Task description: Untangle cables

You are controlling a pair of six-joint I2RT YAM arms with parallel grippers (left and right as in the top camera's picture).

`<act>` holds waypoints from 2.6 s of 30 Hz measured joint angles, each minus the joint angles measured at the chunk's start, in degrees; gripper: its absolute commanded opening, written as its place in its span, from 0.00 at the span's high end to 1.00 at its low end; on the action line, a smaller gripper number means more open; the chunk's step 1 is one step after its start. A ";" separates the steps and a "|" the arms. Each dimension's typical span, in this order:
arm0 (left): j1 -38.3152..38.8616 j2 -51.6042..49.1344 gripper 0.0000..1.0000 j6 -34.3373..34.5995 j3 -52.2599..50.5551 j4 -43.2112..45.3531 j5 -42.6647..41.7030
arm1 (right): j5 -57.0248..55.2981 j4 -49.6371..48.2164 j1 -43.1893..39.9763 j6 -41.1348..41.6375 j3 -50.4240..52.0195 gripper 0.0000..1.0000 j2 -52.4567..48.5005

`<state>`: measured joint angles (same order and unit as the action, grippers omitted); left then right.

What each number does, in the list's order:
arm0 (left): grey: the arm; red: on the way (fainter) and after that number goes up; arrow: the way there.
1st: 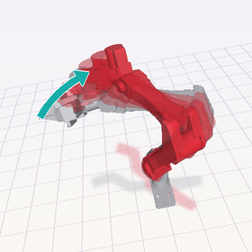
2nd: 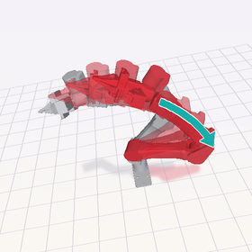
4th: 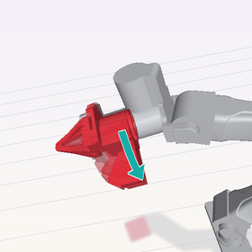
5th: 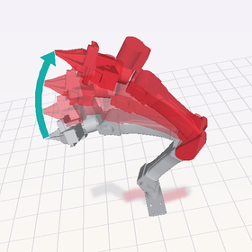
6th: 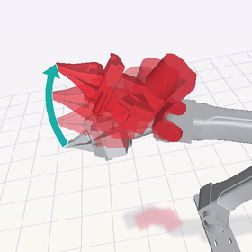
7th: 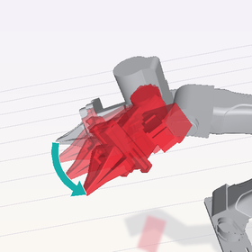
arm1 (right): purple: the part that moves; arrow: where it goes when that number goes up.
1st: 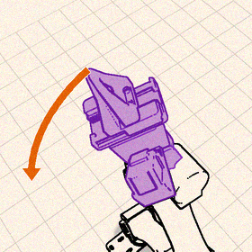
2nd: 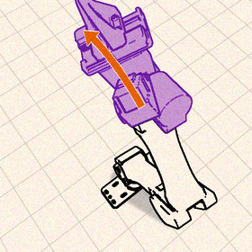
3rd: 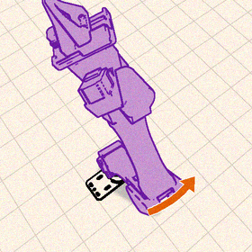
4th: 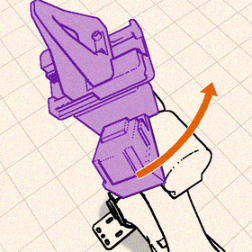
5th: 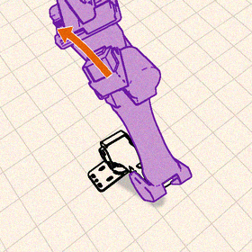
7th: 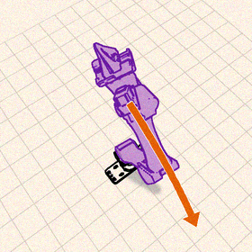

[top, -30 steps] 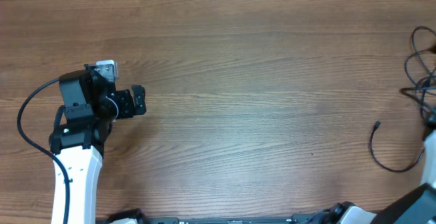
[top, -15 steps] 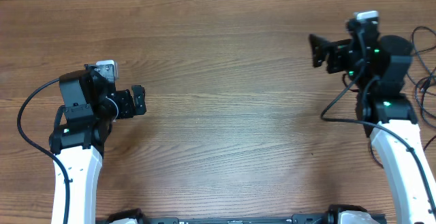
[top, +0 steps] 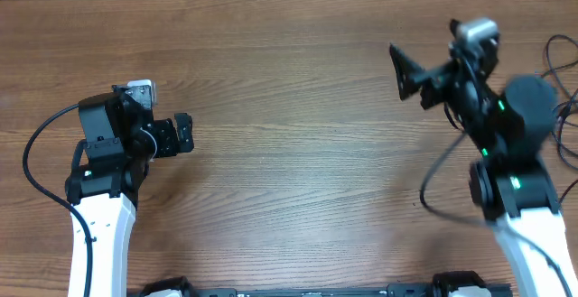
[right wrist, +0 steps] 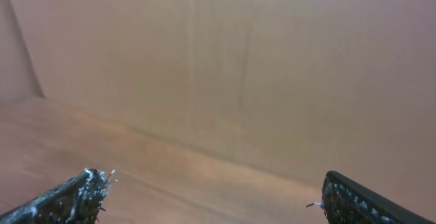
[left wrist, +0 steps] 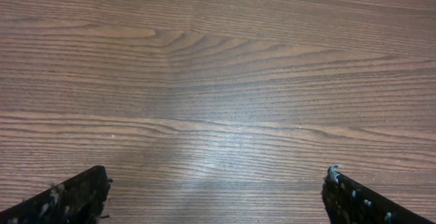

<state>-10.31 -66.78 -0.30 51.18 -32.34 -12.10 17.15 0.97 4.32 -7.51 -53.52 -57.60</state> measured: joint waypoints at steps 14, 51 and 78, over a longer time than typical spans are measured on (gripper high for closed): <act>0.00 0.00 0.00 0.00 -0.04 0.02 0.00 | 11.63 -2.71 0.00 -0.02 15.58 0.00 27.87; 0.00 0.00 0.00 0.00 -0.07 0.00 0.00 | -21.68 -15.91 0.00 16.11 47.63 0.00 46.03; 0.00 0.00 0.00 0.00 -0.07 0.00 0.00 | -23.15 -10.34 0.00 13.42 52.46 0.00 46.34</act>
<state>-10.31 -66.78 -0.30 51.11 -32.34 -12.10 -6.00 -9.37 4.32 5.91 -1.06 -11.27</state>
